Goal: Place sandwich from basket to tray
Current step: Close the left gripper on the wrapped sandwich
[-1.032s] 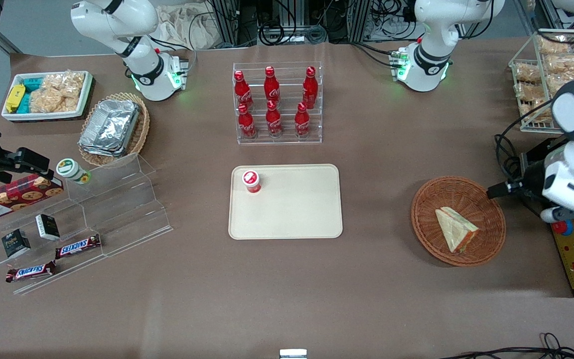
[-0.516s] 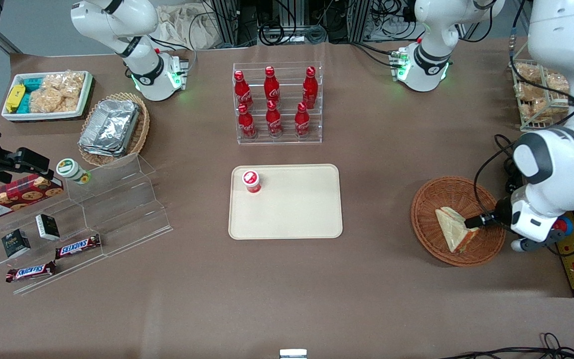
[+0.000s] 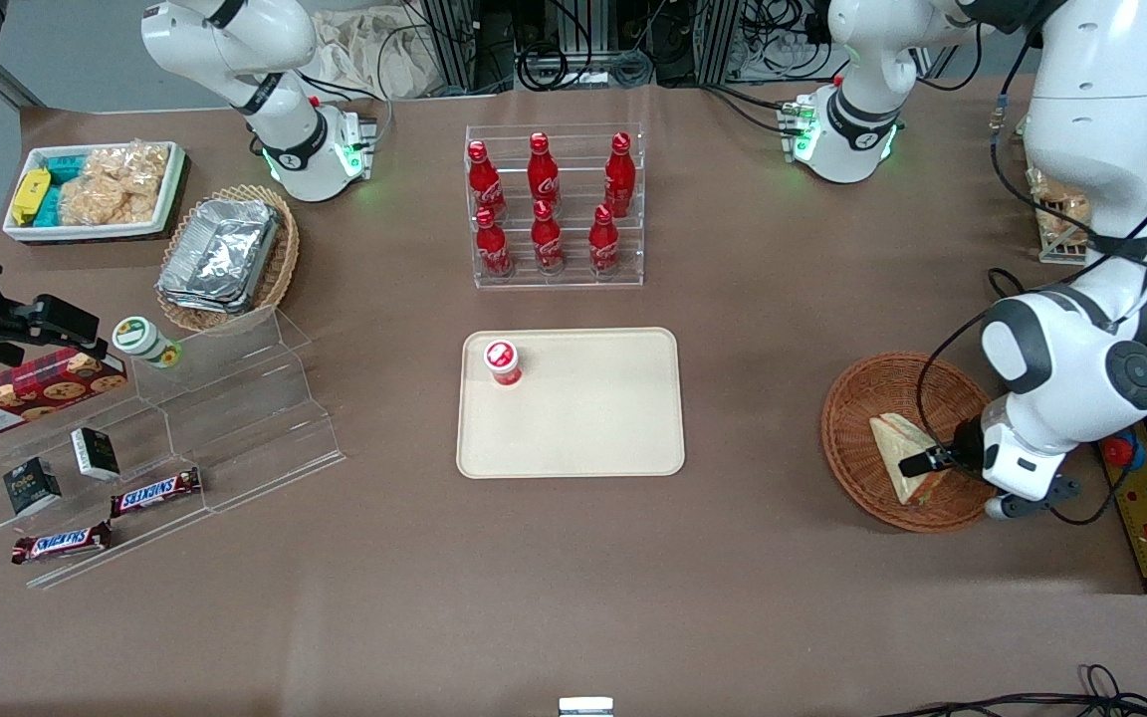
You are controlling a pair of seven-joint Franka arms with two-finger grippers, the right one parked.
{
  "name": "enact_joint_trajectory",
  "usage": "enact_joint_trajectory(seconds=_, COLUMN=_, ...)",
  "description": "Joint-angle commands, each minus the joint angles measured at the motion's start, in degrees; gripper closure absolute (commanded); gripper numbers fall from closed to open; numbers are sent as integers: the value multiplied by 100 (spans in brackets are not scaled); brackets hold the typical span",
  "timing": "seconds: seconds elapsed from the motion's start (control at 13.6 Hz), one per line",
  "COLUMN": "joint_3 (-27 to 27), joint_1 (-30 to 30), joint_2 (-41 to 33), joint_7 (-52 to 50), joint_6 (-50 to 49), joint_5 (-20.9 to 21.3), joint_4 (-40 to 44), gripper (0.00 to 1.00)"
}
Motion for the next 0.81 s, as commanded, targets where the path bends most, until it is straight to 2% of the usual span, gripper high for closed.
enact_joint_trajectory(seconds=0.0, joint_3=1, joint_1=-61, joint_2=48, joint_7=-66, joint_6=79, joint_5=-217, joint_4=60, gripper=46)
enact_joint_trajectory(seconds=0.07, joint_3=1, joint_1=-61, joint_2=30, joint_7=-23, joint_6=52, joint_5=-217, joint_4=60, gripper=65)
enact_joint_trajectory(seconds=0.22, joint_3=10, joint_1=-61, joint_2=-31, joint_7=48, joint_6=0, joint_5=-112, joint_4=60, gripper=89)
enact_joint_trajectory(seconds=0.37, joint_3=19, joint_1=-61, joint_2=-285, joint_7=178, joint_6=-245, joint_5=-41, joint_4=69, gripper=94)
enact_joint_trajectory(seconds=0.59, joint_3=185, joint_1=10, joint_2=-987, joint_7=811, joint_6=-1245, joint_5=-15, joint_4=209, gripper=96)
enact_joint_trajectory(seconds=0.74, joint_3=256, joint_1=10, joint_2=-1454, joint_7=857, joint_6=-2149, joint_5=579, joint_4=515, gripper=97)
